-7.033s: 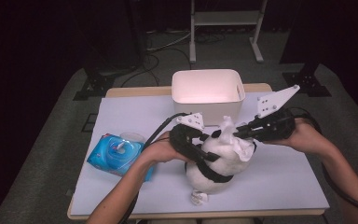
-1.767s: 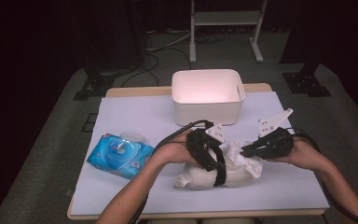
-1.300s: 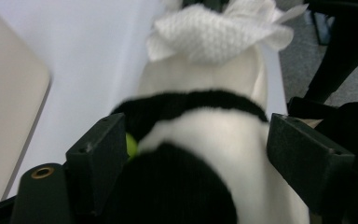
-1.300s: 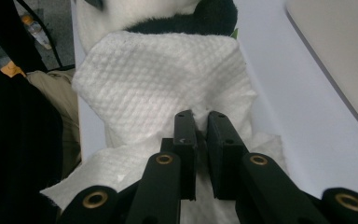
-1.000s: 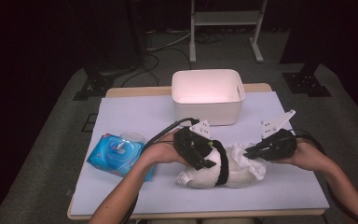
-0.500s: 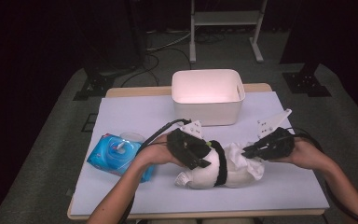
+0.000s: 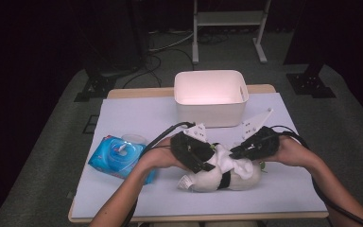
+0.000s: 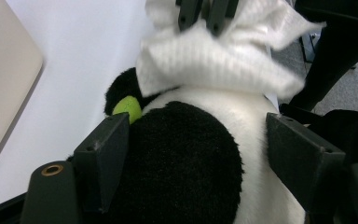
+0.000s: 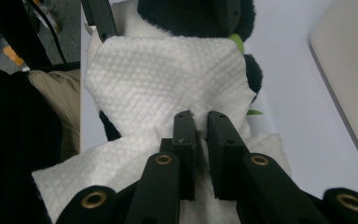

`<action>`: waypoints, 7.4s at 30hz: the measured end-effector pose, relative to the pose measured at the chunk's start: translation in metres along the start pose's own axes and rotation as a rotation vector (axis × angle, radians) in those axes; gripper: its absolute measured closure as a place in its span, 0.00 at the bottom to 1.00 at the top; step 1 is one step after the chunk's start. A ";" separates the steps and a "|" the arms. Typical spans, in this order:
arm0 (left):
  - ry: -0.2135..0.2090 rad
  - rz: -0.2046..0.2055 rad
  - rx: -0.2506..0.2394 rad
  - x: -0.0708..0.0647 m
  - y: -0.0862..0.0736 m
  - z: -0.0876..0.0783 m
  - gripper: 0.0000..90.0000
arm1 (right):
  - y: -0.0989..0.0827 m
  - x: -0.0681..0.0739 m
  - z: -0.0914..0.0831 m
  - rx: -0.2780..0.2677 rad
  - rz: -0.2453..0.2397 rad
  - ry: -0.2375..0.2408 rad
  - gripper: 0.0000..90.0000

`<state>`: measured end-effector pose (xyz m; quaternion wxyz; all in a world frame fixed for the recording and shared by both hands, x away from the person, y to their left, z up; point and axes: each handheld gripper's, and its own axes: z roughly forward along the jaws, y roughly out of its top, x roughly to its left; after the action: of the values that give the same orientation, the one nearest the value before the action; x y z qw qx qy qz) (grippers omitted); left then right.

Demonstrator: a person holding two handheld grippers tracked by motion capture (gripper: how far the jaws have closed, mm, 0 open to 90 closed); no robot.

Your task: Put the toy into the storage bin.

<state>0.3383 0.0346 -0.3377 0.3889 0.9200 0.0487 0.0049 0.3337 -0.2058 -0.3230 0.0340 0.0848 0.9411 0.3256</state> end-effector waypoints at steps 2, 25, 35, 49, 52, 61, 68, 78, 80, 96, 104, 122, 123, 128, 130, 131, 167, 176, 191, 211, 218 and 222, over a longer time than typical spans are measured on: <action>0.003 0.000 -0.001 0.000 0.000 -0.001 0.27 | 0.002 0.000 0.002 0.003 -0.002 0.001 0.90; 0.034 0.043 -0.009 -0.013 0.003 -0.011 0.22 | -0.022 0.001 -0.008 -0.027 0.056 0.011 0.90; 0.047 0.033 -0.035 -0.010 0.003 -0.015 0.23 | -0.027 0.003 -0.013 -0.011 0.056 0.002 0.91; 0.087 -0.018 -0.013 -0.004 -0.007 -0.021 0.20 | -0.027 0.002 -0.012 -0.010 0.060 -0.003 0.91; 0.073 -0.018 -0.004 -0.003 -0.010 -0.017 0.21 | -0.028 0.002 -0.011 -0.028 0.059 0.007 0.90; 0.025 -0.034 -0.055 0.002 -0.014 -0.007 0.26 | -0.006 0.002 0.000 -0.040 0.008 0.038 0.91; 0.024 -0.038 -0.069 0.003 -0.011 -0.003 0.26 | 0.014 0.002 0.001 -0.034 -0.019 0.028 0.91; 0.041 -0.040 -0.076 -0.001 -0.015 -0.012 0.21 | -0.007 -0.003 0.001 0.022 0.031 0.030 0.91; 0.037 -0.041 -0.081 -0.001 -0.014 -0.015 0.20 | -0.009 -0.002 0.000 0.030 0.034 0.022 0.91; -0.016 -0.065 -0.064 -0.008 -0.025 -0.009 0.16 | -0.021 -0.004 -0.009 -0.001 0.058 0.000 0.90; -0.081 -0.120 -0.089 -0.009 -0.032 0.009 0.11 | -0.027 -0.003 -0.010 -0.025 0.067 0.001 0.91; -0.114 -0.096 -0.147 -0.001 -0.021 -0.004 0.36 | -0.030 -0.003 -0.016 -0.118 0.095 0.024 0.92; -0.109 -0.094 -0.155 0.000 -0.018 -0.008 0.36 | -0.029 -0.003 -0.017 -0.124 0.095 0.028 0.92; -0.087 -0.067 -0.139 -0.001 -0.008 -0.025 0.37 | -0.025 -0.002 -0.019 -0.171 0.092 0.032 0.93; -0.082 -0.066 -0.135 -0.002 -0.006 -0.030 0.37 | -0.023 -0.001 -0.019 -0.172 0.090 0.035 0.93; -0.082 -0.056 -0.128 -0.002 -0.005 -0.033 0.37 | -0.022 -0.001 -0.019 -0.174 0.082 0.040 0.93; -0.083 0.025 -0.051 -0.008 0.060 0.001 0.32 | 0.028 0.002 -0.070 -0.165 -0.006 -0.048 0.92; -0.082 0.027 -0.071 -0.008 0.057 0.001 0.27 | 0.013 -0.001 -0.065 -0.138 0.017 -0.052 0.93; -0.085 -0.012 -0.092 -0.008 0.031 -0.008 0.17 | 0.000 0.001 -0.069 -0.147 0.038 -0.053 0.93; -0.073 -0.001 -0.135 -0.006 0.037 0.010 0.34 | -0.007 0.000 -0.075 -0.176 0.066 -0.082 0.93; -0.054 0.029 -0.097 -0.007 0.044 -0.010 0.36 | 0.002 0.002 -0.083 -0.213 0.035 -0.073 0.92; -0.036 0.031 -0.079 -0.007 0.044 -0.020 0.36 | 0.007 0.002 -0.081 -0.208 0.030 -0.065 0.91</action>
<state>0.3339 0.0179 -0.2922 0.4256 0.9045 0.0271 -0.0037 0.3231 -0.2491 -0.2552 0.0680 0.1053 0.8992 0.4192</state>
